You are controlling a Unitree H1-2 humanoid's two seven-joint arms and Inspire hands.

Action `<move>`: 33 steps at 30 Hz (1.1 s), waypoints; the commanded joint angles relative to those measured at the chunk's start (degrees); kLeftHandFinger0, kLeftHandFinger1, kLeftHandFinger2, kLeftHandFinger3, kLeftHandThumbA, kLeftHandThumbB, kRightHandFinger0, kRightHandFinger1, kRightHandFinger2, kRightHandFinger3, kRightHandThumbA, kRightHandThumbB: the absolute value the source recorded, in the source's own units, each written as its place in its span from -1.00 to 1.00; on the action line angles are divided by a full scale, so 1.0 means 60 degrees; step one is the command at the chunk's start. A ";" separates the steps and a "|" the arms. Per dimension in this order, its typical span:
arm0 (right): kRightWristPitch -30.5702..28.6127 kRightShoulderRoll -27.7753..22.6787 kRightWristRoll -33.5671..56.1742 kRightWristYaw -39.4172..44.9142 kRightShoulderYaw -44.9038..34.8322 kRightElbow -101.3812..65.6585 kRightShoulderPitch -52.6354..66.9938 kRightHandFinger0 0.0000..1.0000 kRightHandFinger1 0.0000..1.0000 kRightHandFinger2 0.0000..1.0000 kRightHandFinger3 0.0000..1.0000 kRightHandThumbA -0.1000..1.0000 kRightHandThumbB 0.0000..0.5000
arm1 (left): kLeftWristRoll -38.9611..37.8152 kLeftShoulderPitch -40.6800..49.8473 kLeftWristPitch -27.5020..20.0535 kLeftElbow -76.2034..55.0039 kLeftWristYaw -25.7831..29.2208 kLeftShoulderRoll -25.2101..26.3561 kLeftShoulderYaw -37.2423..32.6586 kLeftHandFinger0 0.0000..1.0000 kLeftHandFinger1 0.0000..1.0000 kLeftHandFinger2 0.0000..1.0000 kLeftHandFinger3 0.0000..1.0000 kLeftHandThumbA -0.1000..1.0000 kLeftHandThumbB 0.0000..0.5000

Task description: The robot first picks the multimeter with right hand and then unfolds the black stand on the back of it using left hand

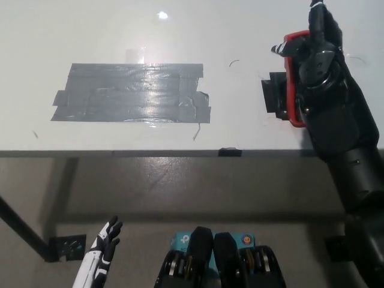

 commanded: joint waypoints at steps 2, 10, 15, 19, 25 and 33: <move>0.0047 -0.0137 -0.0867 -0.0097 -0.0242 -0.1017 -0.0367 1.00 1.00 1.00 1.00 1.00 0.76 | -0.0037 -0.0031 -0.0149 -0.0256 -0.0081 0.0107 0.0028 1.00 1.00 1.00 1.00 1.00 -0.43; 0.0047 0.0011 -0.1269 -0.0018 -0.0506 -0.1431 -0.0338 1.00 1.00 1.00 1.00 1.00 0.67 | -0.0046 -0.0060 -0.0133 -0.0291 -0.0095 0.0129 0.0041 1.00 1.00 1.00 1.00 1.00 -0.52; 0.0047 -0.0069 -0.1021 0.0277 -0.0640 -0.0840 -0.0439 1.00 1.00 1.00 1.00 1.00 0.71 | 0.0058 -0.0084 -0.0232 -0.0232 -0.0070 0.0153 0.0020 1.00 1.00 1.00 1.00 1.00 -0.47; 0.0047 -0.0113 -0.0661 0.0086 -0.0587 -0.0202 -0.0562 1.00 1.00 1.00 1.00 1.00 0.61 | 0.0027 -0.0070 -0.0152 -0.0313 -0.0071 0.0117 0.0022 1.00 1.00 1.00 1.00 1.00 -0.43; 0.0002 -0.0206 -0.0150 0.0116 -0.0410 0.0439 -0.0635 1.00 1.00 1.00 1.00 1.00 0.65 | 0.0035 -0.0109 -0.0134 -0.0295 -0.0083 0.0131 0.0019 1.00 1.00 1.00 1.00 1.00 -0.41; -0.0294 -0.0171 0.0304 0.0022 -0.0270 0.1854 -0.1042 1.00 1.00 1.00 1.00 1.00 0.50 | 0.0085 -0.0125 -0.0206 -0.0251 -0.0098 0.0166 -0.0008 1.00 1.00 1.00 1.00 1.00 -0.29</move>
